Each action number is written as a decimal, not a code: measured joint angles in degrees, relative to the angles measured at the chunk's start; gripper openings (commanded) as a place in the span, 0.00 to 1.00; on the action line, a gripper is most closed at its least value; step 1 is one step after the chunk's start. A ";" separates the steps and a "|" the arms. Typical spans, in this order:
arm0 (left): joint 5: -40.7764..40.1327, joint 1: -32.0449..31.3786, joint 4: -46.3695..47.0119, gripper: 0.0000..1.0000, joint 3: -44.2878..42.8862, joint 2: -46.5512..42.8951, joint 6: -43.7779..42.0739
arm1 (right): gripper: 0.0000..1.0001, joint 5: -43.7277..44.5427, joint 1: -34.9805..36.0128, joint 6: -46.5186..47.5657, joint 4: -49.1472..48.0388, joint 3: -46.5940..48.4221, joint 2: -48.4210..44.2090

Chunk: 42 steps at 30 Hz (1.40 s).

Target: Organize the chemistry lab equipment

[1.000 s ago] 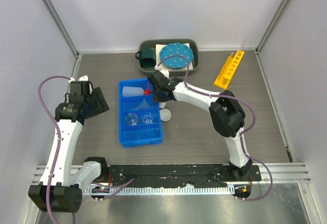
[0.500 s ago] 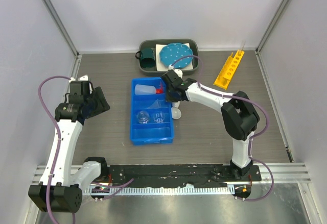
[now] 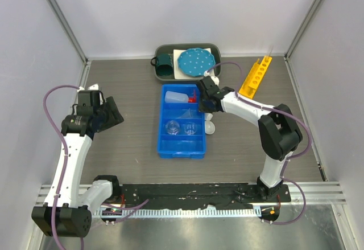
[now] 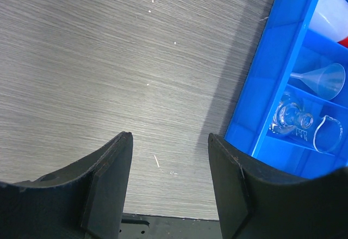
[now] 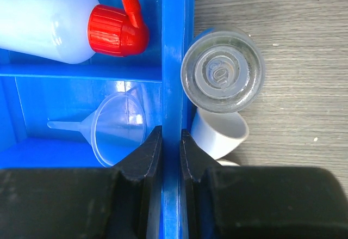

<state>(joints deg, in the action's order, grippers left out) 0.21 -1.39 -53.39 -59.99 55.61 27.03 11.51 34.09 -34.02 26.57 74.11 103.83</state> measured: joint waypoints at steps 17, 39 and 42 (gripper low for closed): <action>0.50 0.00 -0.02 0.62 0.90 -0.13 0.04 | 0.01 0.48 2.78 0.13 1.86 4.37 3.08; 0.50 0.00 0.00 0.62 1.84 -1.05 0.02 | 0.59 1.25 8.22 -0.50 8.24 9.64 7.48; 0.50 0.00 0.02 0.62 1.84 -1.05 0.02 | 0.61 1.55 8.50 -0.42 9.14 10.97 7.08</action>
<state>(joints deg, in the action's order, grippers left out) 0.71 -1.39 -53.36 -58.15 54.57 27.05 13.06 42.59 -34.44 35.70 85.08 110.91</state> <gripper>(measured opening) 0.617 0.593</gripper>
